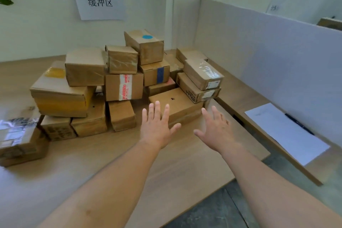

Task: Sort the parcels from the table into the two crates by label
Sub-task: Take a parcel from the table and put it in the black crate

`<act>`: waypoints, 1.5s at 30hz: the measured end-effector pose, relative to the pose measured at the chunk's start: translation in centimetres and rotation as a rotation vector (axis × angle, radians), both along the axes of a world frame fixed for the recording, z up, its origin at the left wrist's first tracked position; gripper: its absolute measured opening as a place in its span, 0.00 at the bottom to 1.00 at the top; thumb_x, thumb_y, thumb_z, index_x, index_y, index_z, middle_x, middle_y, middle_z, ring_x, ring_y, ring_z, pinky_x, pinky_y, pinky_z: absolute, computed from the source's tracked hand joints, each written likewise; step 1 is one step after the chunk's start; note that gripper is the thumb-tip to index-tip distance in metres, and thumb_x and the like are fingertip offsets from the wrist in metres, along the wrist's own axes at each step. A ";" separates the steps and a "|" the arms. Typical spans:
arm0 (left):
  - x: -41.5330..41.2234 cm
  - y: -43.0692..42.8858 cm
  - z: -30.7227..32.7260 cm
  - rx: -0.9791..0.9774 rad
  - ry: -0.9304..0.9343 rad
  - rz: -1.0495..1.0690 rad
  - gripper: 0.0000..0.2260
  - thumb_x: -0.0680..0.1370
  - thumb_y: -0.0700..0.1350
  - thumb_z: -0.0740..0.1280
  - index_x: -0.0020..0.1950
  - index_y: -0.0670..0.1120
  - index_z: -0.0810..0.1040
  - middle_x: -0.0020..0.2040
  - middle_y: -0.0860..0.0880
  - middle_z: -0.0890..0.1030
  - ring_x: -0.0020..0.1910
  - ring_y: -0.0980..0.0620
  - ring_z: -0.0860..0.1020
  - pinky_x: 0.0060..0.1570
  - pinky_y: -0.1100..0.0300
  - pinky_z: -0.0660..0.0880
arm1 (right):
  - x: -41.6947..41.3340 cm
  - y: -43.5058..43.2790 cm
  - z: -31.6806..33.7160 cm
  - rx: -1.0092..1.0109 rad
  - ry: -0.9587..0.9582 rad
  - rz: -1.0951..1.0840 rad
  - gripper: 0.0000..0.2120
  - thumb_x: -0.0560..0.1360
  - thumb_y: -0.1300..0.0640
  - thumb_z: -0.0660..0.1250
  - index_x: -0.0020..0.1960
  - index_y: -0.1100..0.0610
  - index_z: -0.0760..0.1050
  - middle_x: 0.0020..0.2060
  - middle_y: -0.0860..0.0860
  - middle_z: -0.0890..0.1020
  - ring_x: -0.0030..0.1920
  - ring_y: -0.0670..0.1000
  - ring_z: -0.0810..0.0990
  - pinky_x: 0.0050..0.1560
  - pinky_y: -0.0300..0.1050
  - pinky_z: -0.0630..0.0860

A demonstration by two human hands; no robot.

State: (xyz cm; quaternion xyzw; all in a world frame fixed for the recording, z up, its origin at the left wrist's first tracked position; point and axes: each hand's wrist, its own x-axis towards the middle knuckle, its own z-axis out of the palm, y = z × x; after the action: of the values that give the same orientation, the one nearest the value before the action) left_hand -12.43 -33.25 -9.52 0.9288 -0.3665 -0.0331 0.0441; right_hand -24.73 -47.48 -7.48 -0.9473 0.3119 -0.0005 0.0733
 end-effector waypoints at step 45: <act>5.4 -17.7 7.7 -0.644 0.267 0.733 0.34 0.77 0.44 0.69 0.77 0.48 0.54 0.70 0.46 0.64 0.60 0.47 0.70 0.50 0.54 0.72 | 16.8 -17.9 5.9 0.568 -0.221 0.446 0.44 0.72 0.53 0.73 0.78 0.57 0.50 0.69 0.58 0.66 0.66 0.59 0.70 0.62 0.50 0.70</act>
State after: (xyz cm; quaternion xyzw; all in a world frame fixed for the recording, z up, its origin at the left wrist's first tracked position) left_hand -6.99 -50.92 -1.82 0.9233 0.0008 -0.0195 0.3835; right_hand -7.96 -65.36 -1.54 -0.9280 0.0756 -0.0003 0.3648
